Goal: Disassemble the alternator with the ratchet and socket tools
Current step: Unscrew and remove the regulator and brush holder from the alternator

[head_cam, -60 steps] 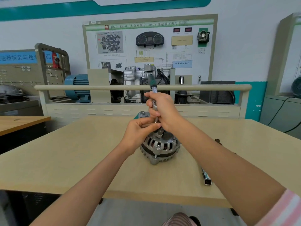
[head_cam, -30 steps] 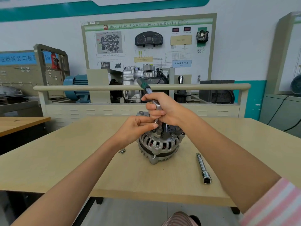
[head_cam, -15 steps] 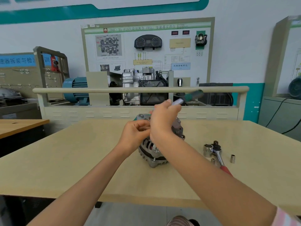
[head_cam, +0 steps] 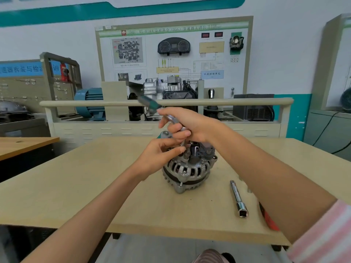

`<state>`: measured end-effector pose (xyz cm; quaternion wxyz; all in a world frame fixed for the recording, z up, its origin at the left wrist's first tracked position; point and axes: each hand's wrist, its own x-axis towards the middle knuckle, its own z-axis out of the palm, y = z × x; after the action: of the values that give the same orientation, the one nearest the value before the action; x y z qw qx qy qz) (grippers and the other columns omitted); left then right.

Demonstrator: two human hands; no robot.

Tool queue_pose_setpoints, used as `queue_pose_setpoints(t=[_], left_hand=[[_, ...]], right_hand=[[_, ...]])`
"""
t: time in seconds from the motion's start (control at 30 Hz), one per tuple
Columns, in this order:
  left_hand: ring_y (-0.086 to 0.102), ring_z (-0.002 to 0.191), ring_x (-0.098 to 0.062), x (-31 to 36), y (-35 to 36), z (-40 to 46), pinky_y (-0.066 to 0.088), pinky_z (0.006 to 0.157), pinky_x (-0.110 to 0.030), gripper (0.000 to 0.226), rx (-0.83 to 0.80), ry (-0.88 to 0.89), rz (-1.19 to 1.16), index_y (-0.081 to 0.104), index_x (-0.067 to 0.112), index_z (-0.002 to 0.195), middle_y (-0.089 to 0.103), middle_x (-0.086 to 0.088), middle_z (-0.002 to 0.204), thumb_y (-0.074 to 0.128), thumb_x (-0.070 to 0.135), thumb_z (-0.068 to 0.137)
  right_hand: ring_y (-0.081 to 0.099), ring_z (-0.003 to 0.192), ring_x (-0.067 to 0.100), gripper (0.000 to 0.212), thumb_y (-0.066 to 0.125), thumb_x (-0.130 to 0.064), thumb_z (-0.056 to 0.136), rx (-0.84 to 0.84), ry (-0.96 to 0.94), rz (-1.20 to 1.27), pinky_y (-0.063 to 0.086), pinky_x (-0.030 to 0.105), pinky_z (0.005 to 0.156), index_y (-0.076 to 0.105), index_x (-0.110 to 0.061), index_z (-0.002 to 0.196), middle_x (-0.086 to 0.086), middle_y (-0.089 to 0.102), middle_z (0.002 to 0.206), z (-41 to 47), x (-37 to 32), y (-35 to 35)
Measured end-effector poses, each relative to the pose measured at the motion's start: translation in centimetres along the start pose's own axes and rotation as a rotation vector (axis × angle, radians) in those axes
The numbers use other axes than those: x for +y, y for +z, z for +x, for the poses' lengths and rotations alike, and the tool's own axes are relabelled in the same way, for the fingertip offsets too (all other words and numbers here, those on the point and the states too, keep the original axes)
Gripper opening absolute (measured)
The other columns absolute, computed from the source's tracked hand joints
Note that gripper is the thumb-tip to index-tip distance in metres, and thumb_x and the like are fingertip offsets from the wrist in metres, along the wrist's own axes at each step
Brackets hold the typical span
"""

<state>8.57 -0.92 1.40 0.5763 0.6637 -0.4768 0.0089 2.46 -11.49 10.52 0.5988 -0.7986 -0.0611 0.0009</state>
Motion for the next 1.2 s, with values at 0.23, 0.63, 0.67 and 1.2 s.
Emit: queue_pose_setpoints(t=[0.23,0.63,0.67,1.2], left_hand=[[0.068,0.089,-0.009,-0.5,0.3,-0.1,0.051,0.083,-0.020,0.021,0.134,0.020,-0.045,0.071,0.013,0.096,0.073,0.000,0.091,0.067,0.001,0.079],[0.067,0.082,-0.007,-0.9,1.2,0.0,0.051,0.073,-0.019,0.027,0.182,0.113,0.021,0.071,0.025,0.086,0.073,0.008,0.083,0.067,0.000,0.078],[0.067,0.086,-0.008,-0.9,1.1,0.0,0.052,0.077,-0.020,0.026,0.161,0.117,0.016,0.072,0.028,0.089,0.074,0.008,0.087,0.067,0.004,0.080],[0.057,0.057,0.010,-0.9,1.4,-0.1,0.041,0.054,-0.006,0.048,0.277,0.145,0.098,0.066,0.032,0.065,0.066,0.020,0.059,0.063,-0.015,0.070]], right_hand=[[0.024,0.028,0.006,0.034,0.048,-0.035,0.096,0.077,-0.050,0.026,0.018,0.020,0.037,0.053,-0.010,0.074,-0.007,0.034,0.040,-0.3,0.2,1.4],[0.030,0.037,0.010,0.027,0.038,-0.018,0.098,0.761,-0.198,0.657,0.022,0.014,0.033,0.042,-0.014,0.071,0.001,0.039,0.055,0.1,1.9,2.6],[0.026,0.034,0.010,0.027,0.041,-0.018,0.096,0.697,-0.173,0.611,0.020,0.015,0.034,0.042,-0.014,0.070,-0.001,0.037,0.052,0.1,1.8,2.3],[0.044,0.051,0.012,0.031,0.028,-0.029,0.103,0.894,-0.326,0.649,0.036,0.015,0.039,0.041,-0.017,0.078,0.001,0.047,0.067,-0.3,2.3,4.6]])
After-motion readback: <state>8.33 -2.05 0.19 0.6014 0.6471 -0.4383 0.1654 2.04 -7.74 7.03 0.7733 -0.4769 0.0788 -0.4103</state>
